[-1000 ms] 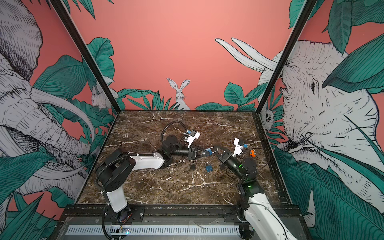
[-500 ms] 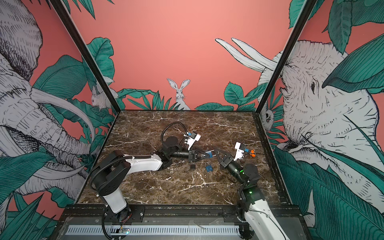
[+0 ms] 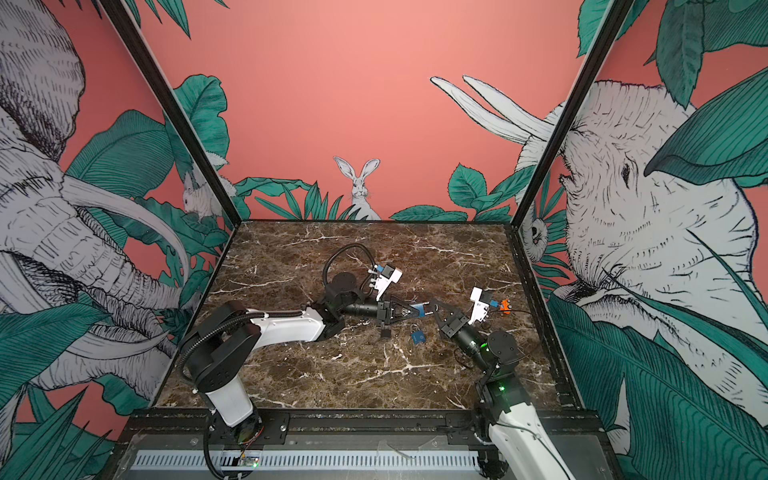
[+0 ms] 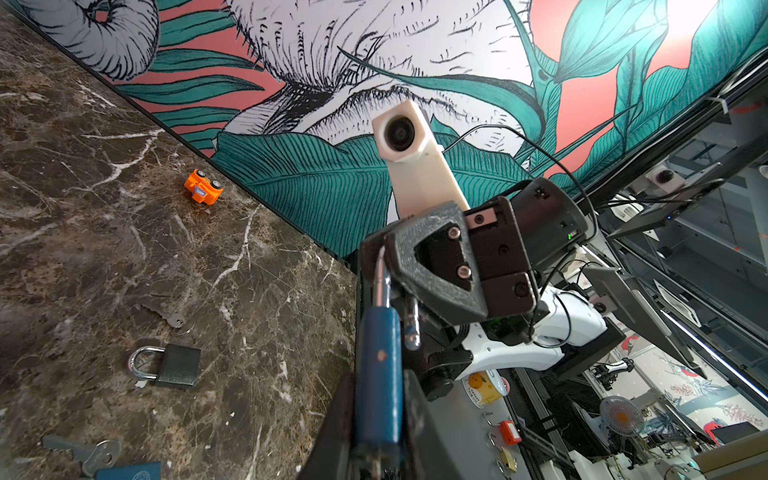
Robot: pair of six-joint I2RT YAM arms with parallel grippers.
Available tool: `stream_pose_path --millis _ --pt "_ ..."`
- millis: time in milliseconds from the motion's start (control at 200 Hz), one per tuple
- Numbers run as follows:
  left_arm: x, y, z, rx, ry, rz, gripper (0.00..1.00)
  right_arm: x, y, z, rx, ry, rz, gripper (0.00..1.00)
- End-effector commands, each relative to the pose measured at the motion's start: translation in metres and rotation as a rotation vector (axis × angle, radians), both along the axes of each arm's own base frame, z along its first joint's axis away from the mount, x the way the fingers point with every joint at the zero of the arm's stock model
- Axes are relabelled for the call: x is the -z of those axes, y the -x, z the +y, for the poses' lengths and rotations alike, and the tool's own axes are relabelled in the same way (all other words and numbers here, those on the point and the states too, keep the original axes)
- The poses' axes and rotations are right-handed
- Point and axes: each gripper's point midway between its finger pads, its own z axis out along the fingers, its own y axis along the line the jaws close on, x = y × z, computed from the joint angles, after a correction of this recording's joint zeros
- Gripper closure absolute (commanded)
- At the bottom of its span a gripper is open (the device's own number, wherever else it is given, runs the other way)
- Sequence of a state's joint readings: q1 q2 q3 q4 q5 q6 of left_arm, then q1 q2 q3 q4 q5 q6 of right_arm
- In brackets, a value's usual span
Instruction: Lock with the key
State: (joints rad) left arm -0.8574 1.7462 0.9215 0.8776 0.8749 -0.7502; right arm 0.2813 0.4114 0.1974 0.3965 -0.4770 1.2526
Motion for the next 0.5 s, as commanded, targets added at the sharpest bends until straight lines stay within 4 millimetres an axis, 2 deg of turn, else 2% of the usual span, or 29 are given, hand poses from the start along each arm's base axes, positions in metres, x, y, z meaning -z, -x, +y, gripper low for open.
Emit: stream_pose_path --millis 0,90,200,285,335,410,495 --pt "-0.034 -0.039 0.019 -0.111 0.021 -0.079 1.00 -0.007 0.009 0.004 -0.042 0.044 -0.035 1.00" --pt "-0.036 -0.036 0.026 -0.045 -0.001 -0.086 1.00 -0.013 0.014 0.010 -0.084 0.095 -0.046 0.97" --pt "-0.034 -0.034 0.038 -0.008 -0.036 -0.093 1.00 -0.017 0.019 0.020 -0.160 0.157 -0.032 0.70" --pt "-0.030 -0.028 0.045 0.017 -0.082 -0.118 1.00 -0.024 0.022 0.025 -0.204 0.192 -0.034 0.60" --pt "-0.031 -0.021 0.048 0.056 -0.094 -0.125 1.00 -0.026 0.024 0.026 -0.216 0.220 -0.042 0.61" --pt "-0.032 -0.008 0.051 0.128 -0.088 -0.131 1.00 -0.032 0.028 0.027 -0.238 0.268 -0.072 0.75" --pt "-0.034 0.005 0.056 0.196 -0.081 -0.142 1.00 -0.032 0.034 0.028 -0.268 0.340 -0.086 0.76"
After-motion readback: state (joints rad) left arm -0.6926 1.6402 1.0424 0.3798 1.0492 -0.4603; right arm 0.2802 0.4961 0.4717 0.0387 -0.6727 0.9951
